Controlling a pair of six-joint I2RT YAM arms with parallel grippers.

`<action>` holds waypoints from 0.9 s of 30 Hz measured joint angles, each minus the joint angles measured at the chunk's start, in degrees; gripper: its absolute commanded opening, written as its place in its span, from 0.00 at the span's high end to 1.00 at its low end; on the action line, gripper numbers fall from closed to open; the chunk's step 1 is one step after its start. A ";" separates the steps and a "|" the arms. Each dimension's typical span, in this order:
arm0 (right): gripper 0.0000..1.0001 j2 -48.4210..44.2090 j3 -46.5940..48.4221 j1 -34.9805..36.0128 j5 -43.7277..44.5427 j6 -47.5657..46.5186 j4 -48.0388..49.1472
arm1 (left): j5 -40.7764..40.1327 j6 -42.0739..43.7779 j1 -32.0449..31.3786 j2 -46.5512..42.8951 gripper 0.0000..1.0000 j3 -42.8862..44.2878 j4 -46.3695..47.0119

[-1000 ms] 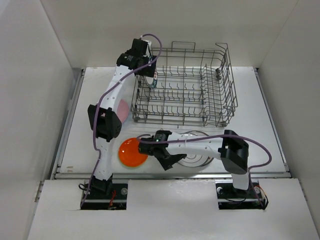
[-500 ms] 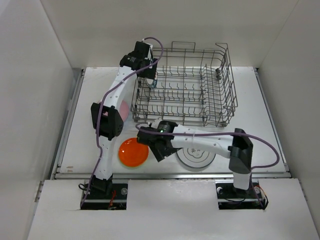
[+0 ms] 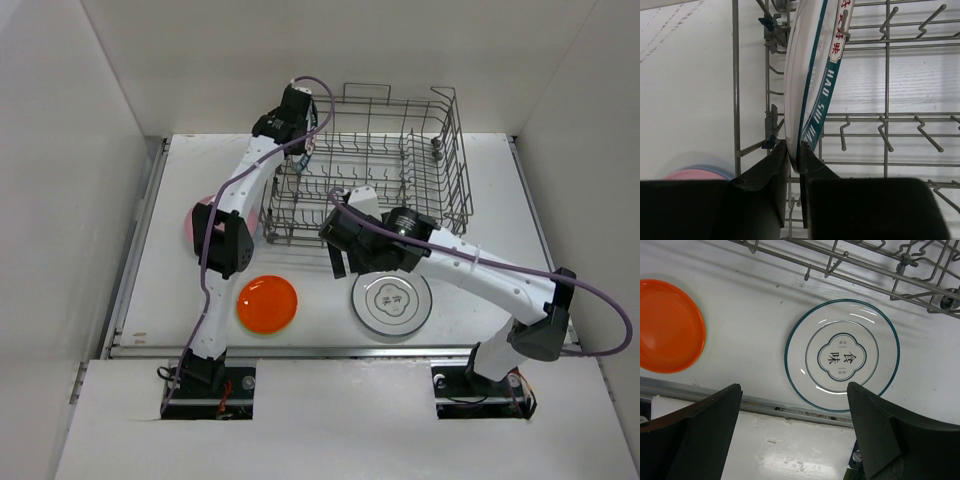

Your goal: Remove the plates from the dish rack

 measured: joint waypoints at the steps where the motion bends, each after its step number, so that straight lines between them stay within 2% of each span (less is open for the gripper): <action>1: 0.08 0.24 0.00 -0.22 -0.02 0.04 0.07 | 0.02 -0.28 0.04 -0.09 1.00 -0.07 0.02; 9: 0.08 -0.35 -0.09 -2.14 0.83 1.92 1.51 | 0.92 -3.06 0.20 -4.26 1.00 -1.77 -0.81; 20: 0.08 -12.70 -4.66 -5.22 7.04 9.27 2.67 | 6.99 -6.78 0.52 -19.12 1.00 -0.98 -2.47; 23: 0.08 -15.15 -4.70 -5.86 9.73 12.98 1.99 | 13.53 -7.93 0.57 -22.80 1.00 -1.84 -3.87; 27: 0.10 -19.98 -4.61 -6.49 14.78 17.79 -0.59 | 27.17 -7.45 0.07 -28.41 1.00 -10.27 -6.60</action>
